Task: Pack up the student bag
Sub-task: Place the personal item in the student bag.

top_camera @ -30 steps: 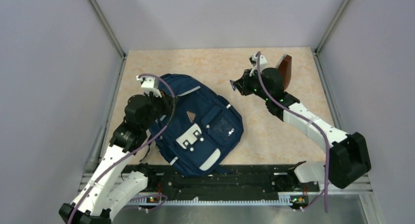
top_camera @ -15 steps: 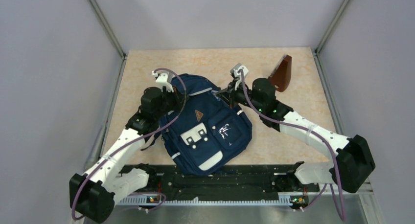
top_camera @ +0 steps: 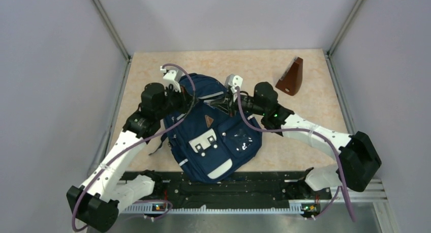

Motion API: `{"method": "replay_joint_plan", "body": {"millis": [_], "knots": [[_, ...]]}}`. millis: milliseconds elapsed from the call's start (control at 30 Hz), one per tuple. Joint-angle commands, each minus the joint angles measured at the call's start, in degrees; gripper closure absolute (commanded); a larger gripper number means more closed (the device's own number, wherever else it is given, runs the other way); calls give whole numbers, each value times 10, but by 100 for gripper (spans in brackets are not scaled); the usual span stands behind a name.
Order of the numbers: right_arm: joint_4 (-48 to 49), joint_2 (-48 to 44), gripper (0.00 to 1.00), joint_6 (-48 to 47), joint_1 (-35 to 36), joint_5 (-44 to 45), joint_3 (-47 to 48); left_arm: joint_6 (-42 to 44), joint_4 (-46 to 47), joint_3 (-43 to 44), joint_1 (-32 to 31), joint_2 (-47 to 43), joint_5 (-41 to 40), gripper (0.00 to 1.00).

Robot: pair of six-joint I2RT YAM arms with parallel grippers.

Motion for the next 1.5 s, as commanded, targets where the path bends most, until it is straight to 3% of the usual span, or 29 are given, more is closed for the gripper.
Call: {"method": "replay_joint_plan", "body": {"millis": [0, 333, 967, 1467], "knots": [[89, -41, 100, -48, 7, -66, 16, -1, -17, 69, -8, -20, 83, 100], [95, -46, 100, -149, 7, -132, 7, -1, -67, 118, -8, -23, 137, 100], [120, 0, 100, -200, 7, -178, 8, 3, -100, 147, -8, -32, 184, 100], [1, 7, 100, -252, 6, -142, 24, 27, -128, 168, -8, -35, 169, 100]]}}
